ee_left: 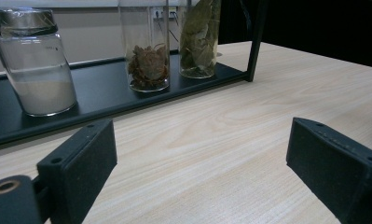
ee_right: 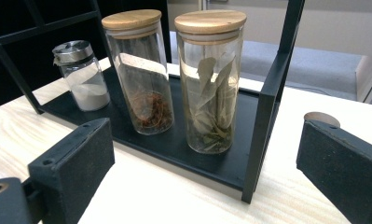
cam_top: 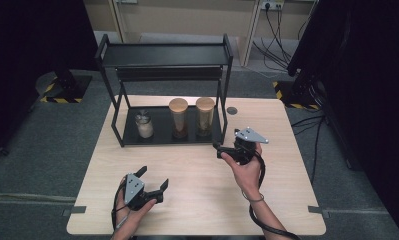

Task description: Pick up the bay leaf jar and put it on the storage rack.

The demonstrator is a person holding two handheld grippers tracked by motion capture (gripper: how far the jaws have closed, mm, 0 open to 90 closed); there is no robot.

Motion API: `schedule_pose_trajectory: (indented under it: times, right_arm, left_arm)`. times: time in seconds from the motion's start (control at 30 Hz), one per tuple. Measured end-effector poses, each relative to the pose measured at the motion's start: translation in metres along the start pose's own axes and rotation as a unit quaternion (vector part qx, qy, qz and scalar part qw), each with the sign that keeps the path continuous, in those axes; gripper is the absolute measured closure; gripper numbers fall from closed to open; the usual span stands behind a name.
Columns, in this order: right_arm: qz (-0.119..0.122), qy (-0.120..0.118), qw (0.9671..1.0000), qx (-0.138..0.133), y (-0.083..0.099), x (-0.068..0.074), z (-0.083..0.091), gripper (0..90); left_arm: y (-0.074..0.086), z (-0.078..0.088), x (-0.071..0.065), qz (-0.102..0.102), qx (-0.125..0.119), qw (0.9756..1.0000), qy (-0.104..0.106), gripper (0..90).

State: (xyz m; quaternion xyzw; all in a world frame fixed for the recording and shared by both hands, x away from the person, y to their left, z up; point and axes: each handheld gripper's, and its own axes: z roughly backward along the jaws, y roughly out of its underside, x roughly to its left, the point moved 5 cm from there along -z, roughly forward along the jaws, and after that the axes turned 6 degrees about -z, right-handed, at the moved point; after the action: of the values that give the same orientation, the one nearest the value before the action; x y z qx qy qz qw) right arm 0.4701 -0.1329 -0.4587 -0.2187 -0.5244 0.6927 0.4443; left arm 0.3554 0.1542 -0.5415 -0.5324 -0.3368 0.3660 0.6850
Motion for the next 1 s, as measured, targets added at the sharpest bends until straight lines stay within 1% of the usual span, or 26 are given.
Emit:
schedule_pose_trajectory:
  times: [0.37, 0.63, 1.0]
  right_arm:
    - [-0.006, -0.002, 1.0, 0.006, 0.009, -0.007, 0.011, 3.6]
    - [-0.005, -0.004, 0.9999, 0.009, 0.018, -0.012, 0.019, 2.8]
    - [-0.009, -0.008, 0.9998, 0.018, 0.03, -0.019, 0.026, 2.6]
  left_arm:
    - [0.0, 0.0, 0.0, 0.001, -0.001, 1.0, -0.001, 7.8]
    - [0.0, 0.0, 0.0, 0.001, 0.0, 1.0, -0.001, 7.8]
    - [0.0, 0.0, 0.0, 0.001, 0.001, 1.0, -0.001, 7.8]
